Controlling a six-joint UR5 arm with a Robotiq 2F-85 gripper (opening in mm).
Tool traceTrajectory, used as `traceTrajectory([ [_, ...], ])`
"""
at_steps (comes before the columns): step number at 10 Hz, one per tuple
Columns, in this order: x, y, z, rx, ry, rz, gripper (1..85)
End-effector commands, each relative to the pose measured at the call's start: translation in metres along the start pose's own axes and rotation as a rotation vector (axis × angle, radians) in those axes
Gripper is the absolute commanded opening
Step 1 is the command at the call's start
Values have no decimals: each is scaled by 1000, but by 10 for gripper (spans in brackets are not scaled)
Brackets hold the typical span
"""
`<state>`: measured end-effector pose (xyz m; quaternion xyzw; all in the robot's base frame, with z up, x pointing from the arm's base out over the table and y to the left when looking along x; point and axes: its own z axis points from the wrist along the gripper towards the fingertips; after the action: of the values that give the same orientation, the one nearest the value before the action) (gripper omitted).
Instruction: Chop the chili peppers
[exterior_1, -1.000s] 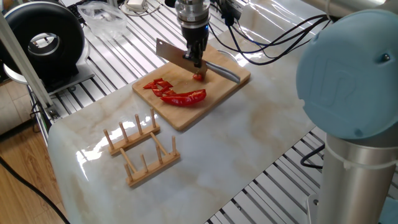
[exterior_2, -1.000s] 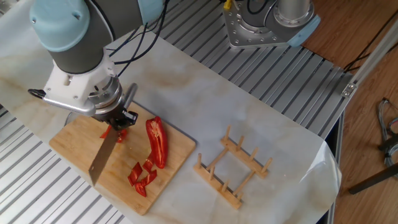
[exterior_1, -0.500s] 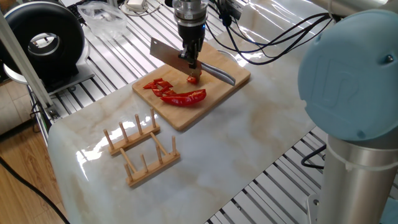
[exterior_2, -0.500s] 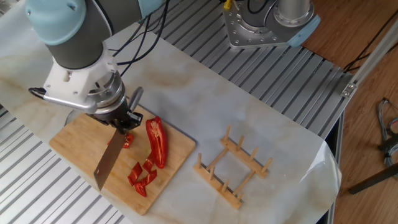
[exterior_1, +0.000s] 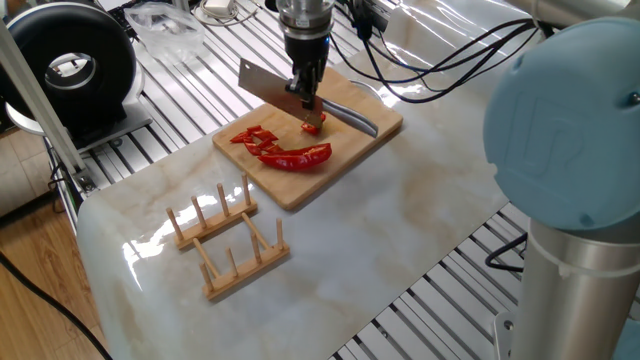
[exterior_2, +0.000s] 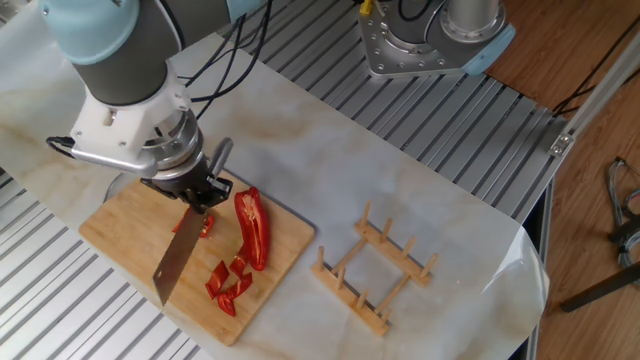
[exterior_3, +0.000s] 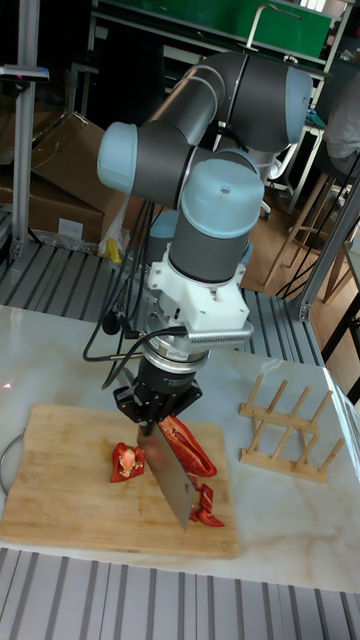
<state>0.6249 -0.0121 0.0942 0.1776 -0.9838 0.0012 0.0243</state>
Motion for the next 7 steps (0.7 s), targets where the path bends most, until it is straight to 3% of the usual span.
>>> traceTrajectory([
  [1, 0, -4, -3, 19, 4, 91, 13],
  [3, -2, -3, -10, 24, 12, 114, 13],
  [7, -17, -9, 1, 52, 21, 179, 13],
])
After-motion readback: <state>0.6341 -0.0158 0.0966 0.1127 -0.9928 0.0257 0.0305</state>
